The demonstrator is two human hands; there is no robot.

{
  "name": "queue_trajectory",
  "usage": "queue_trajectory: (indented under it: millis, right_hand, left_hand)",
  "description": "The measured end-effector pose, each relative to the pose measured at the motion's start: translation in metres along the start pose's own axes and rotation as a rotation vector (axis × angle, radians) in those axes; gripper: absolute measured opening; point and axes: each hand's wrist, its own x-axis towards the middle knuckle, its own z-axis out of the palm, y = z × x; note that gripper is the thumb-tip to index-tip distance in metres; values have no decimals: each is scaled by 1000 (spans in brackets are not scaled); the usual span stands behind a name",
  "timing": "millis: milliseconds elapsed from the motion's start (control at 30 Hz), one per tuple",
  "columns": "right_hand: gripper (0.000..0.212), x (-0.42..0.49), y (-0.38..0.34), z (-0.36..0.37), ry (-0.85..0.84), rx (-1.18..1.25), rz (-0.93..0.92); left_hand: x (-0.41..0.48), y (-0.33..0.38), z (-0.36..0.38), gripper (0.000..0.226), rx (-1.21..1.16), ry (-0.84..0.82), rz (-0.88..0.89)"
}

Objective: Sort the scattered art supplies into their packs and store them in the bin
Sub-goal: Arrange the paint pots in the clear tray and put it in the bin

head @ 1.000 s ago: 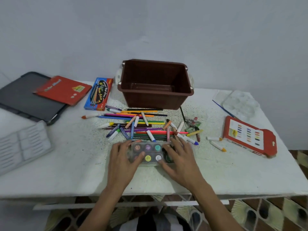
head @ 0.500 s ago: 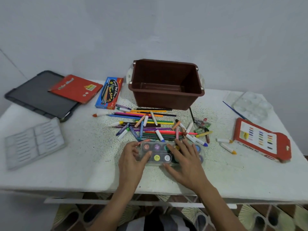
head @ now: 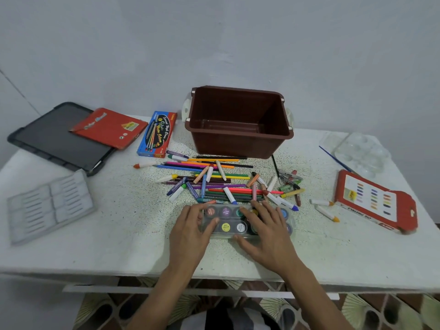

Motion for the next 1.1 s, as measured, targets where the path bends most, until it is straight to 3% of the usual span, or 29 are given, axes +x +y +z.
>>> queue_trajectory:
  millis: [167, 333, 433, 667, 867, 1100]
  right_hand:
    - [81, 4, 9, -21, -174, -86, -1]
    - [98, 13, 25, -54, -363, -187, 56]
    - [101, 17, 32, -67, -411, -194, 40]
    - [98, 31, 25, -71, -500, -325, -11]
    - [98, 39, 21, -88, -549, -325, -34]
    - [75, 71, 27, -148, -531, -228, -62]
  left_hand:
    - [14, 1, -3, 34, 179, -68, 182]
    - [35, 15, -20, 65, 327, -530, 356]
    - [43, 22, -28, 88, 491, -722, 375]
    - [51, 29, -22, 91, 578, -716, 388]
    - [67, 51, -32, 96, 641, -887, 320]
    - [119, 97, -65, 88, 541, -934, 293]
